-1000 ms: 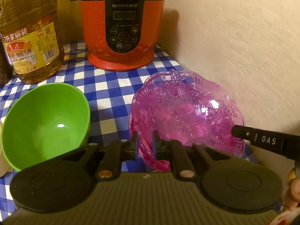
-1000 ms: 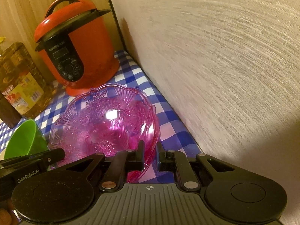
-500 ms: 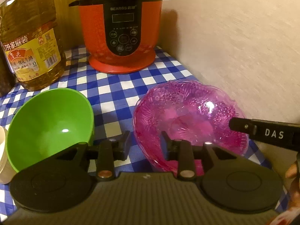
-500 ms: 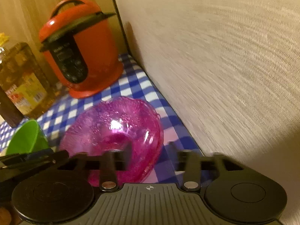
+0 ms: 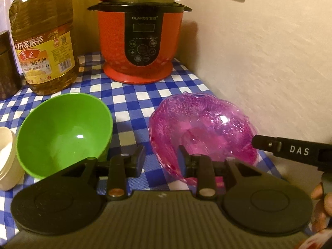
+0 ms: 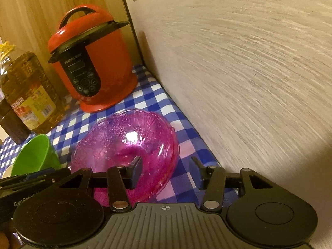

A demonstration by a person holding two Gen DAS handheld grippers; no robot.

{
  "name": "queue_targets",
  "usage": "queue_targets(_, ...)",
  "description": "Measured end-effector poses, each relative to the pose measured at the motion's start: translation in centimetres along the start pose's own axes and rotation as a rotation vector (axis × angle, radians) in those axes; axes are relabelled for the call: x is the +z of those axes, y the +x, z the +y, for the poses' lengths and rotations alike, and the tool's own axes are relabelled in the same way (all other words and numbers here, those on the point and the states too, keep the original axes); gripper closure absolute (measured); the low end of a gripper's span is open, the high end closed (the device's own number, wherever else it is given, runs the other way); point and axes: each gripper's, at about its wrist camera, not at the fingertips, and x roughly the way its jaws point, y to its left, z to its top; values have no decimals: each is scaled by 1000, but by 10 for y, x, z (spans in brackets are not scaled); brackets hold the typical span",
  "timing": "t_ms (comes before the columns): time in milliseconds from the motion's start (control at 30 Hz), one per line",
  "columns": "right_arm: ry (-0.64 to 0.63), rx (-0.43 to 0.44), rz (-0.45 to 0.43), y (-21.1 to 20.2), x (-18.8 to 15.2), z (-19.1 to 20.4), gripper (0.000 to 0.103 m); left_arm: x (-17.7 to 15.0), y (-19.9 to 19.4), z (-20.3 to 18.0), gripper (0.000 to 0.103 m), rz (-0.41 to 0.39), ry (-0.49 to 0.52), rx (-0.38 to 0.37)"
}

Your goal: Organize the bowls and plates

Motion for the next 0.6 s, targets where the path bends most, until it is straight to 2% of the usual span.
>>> queue_targets(367, 0, 22, 18, -46, -19, 19, 53, -25, -52, 3, 73, 10, -79, -11)
queue_targets(600, 4, 59, 18, -87, -39, 36, 53, -45, -95, 13, 73, 31, -110, 16)
